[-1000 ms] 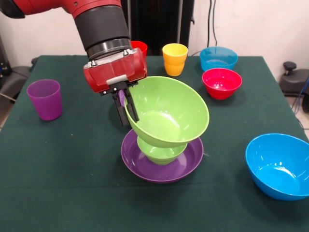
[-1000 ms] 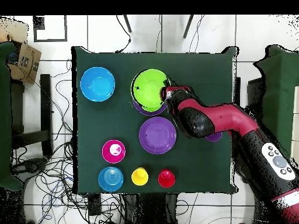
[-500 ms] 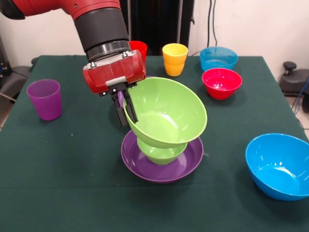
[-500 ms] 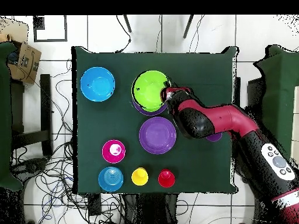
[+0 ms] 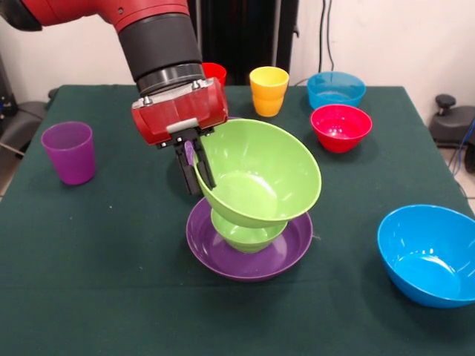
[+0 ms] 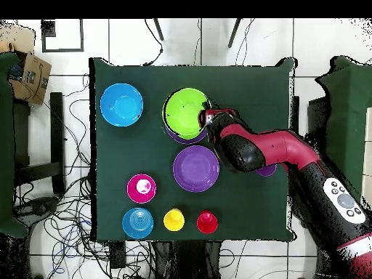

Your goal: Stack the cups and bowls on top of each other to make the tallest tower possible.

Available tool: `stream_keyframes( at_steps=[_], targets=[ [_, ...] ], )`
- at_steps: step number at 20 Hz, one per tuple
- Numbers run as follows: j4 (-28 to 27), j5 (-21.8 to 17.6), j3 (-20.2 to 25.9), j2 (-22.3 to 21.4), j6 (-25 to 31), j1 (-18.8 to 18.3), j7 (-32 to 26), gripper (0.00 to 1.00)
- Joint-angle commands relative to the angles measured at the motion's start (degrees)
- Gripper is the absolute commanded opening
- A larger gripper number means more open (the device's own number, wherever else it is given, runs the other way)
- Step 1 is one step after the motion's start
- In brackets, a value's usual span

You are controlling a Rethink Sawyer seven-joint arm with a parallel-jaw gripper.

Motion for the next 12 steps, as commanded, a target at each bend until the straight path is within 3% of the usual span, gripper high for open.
stream_keyframes(
  at_steps=[1, 7, 12],
  targets=[
    [-0.46, -1.63, -4.55, 0.89, -2.60, 4.17, 2.62, 0.00],
    [-1.02, -1.77, -7.70, 0.01, -5.03, 7.89, 5.30, 0.00],
    [-1.06, -1.34, -7.58, 0.81, -5.58, 7.34, 3.41, 0.00]
  ],
)
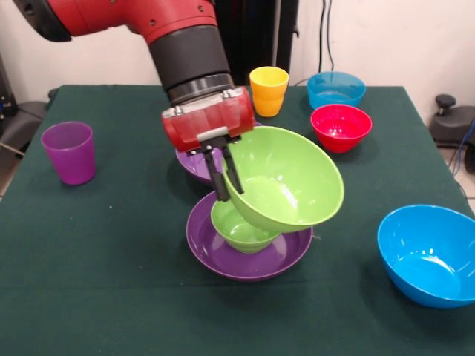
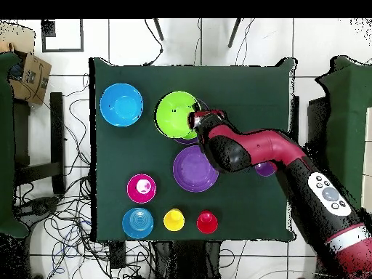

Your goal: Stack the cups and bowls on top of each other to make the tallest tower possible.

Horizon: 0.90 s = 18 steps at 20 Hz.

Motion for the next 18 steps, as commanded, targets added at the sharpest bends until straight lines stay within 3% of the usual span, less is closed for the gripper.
stream_keyframes(
  at_steps=[1, 13, 18],
  targets=[
    [-1.16, -1.18, -3.74, 1.01, -2.27, 2.15, 2.75, 0.00],
    [-0.86, -0.94, -5.10, 0.52, -4.09, 2.98, 3.41, 0.00],
    [-0.60, -0.86, -3.78, 1.11, -3.16, 1.40, 1.99, 0.00]
  ],
)
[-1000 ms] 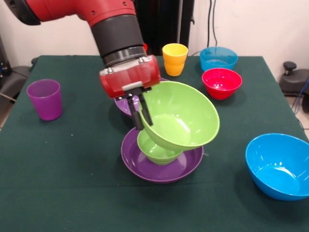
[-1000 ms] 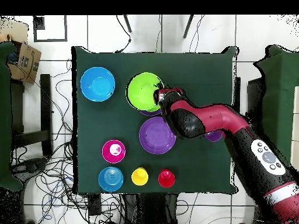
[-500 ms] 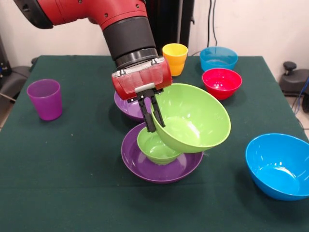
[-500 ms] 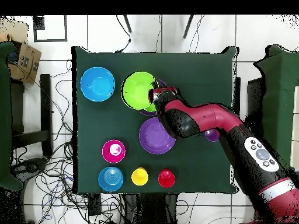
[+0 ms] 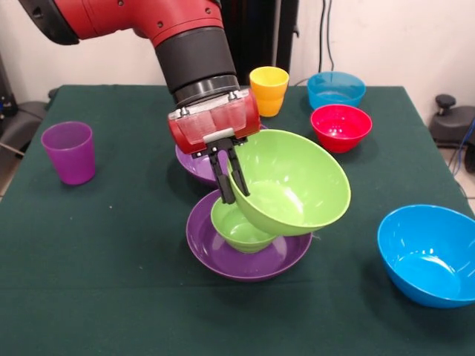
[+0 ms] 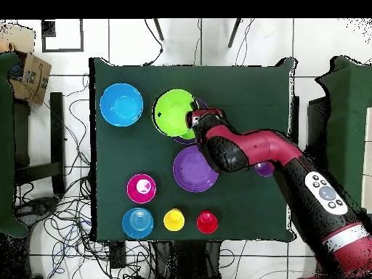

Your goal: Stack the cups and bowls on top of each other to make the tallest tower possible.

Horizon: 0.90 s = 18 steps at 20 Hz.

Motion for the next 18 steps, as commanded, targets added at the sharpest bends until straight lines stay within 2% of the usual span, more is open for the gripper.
stream_keyframes(
  at_steps=[1, 11, 18],
  targets=[
    [-0.67, -0.85, -2.46, 1.36, -0.17, 0.36, 1.49, 0.00],
    [-1.79, -0.76, 2.05, 4.34, 4.11, -4.14, -4.19, 0.00],
    [-0.79, -1.85, 0.64, 3.05, 2.64, -3.55, -2.45, 0.00]
  ],
)
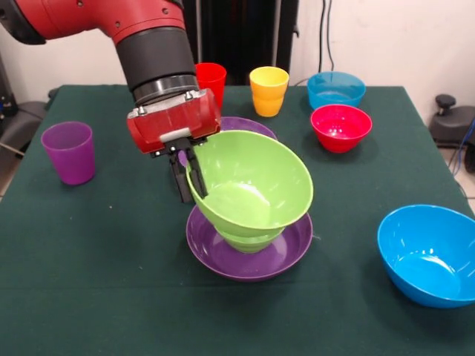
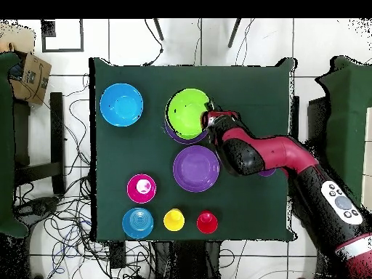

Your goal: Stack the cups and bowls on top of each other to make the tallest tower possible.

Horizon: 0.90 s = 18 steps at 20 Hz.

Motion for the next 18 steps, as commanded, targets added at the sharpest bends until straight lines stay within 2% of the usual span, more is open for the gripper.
stream_keyframes(
  at_steps=[1, 3, 4, 8, 18],
  targets=[
    [-0.74, -2.10, -0.57, 1.79, 2.36, 1.40, -2.58, 0.00],
    [-0.69, -2.44, -0.08, 2.39, 2.49, 0.73, -3.36, 0.00],
    [-0.61, -2.61, -0.05, 2.39, 2.54, 0.50, -3.55, 1.00],
    [-0.65, -2.72, 0.43, 2.79, 3.22, 0.09, -4.54, 1.00],
    [-0.64, -2.90, -2.35, 0.75, 1.28, 3.36, -1.15, 1.00]
  ],
)
